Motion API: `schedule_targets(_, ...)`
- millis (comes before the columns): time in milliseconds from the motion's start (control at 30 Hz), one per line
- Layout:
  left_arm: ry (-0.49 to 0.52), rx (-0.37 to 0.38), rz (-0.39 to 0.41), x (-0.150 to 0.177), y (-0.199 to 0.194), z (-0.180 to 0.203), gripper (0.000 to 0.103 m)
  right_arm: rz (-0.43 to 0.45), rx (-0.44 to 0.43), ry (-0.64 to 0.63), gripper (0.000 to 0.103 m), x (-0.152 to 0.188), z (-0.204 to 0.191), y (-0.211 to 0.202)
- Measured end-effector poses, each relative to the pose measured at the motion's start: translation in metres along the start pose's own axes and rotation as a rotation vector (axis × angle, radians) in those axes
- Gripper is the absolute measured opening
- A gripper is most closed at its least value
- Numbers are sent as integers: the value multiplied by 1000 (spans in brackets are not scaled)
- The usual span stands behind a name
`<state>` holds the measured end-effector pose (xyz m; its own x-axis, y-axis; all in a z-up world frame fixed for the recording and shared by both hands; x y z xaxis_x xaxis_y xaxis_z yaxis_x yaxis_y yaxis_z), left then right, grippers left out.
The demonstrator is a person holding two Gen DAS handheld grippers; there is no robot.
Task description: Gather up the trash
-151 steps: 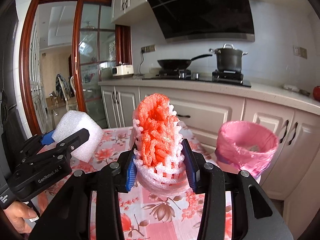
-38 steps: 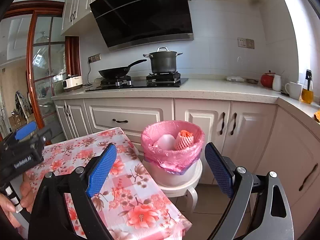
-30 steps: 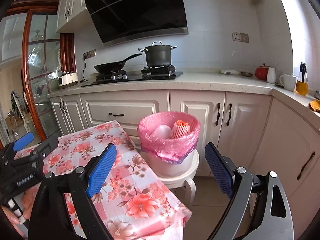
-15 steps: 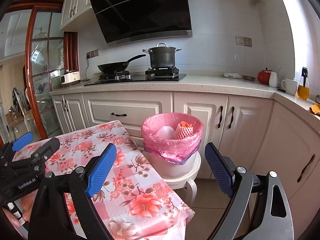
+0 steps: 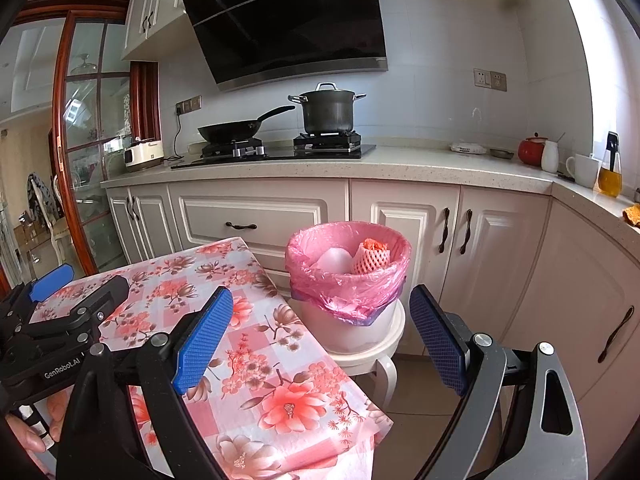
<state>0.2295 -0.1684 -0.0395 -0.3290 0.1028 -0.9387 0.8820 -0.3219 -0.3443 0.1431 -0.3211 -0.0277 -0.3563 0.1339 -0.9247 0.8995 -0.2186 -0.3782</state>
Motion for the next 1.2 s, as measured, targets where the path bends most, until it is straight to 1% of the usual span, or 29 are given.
schedule_targets(1067, -8, -7, 2, 2, -1, -3, 98, 3, -3, -7, 85, -2, -3, -2)
schedule_targets(1200, -8, -7, 2, 4, -2, -3, 98, 14, -3, -6, 85, -2, -2, -2)
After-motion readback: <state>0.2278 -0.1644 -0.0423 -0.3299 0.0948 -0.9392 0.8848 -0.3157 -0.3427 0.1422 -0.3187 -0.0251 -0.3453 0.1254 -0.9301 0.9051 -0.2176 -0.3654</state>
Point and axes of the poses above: each gripper's, at about its wrist camera, not at the fingertips, and y roughly the way its jaws point, z to its right, x to its underside, the point moved 10 cm from there along y, roughly the way its jaws point, and after that the axes turned 2 degrees about x, right-handed, at the moved point
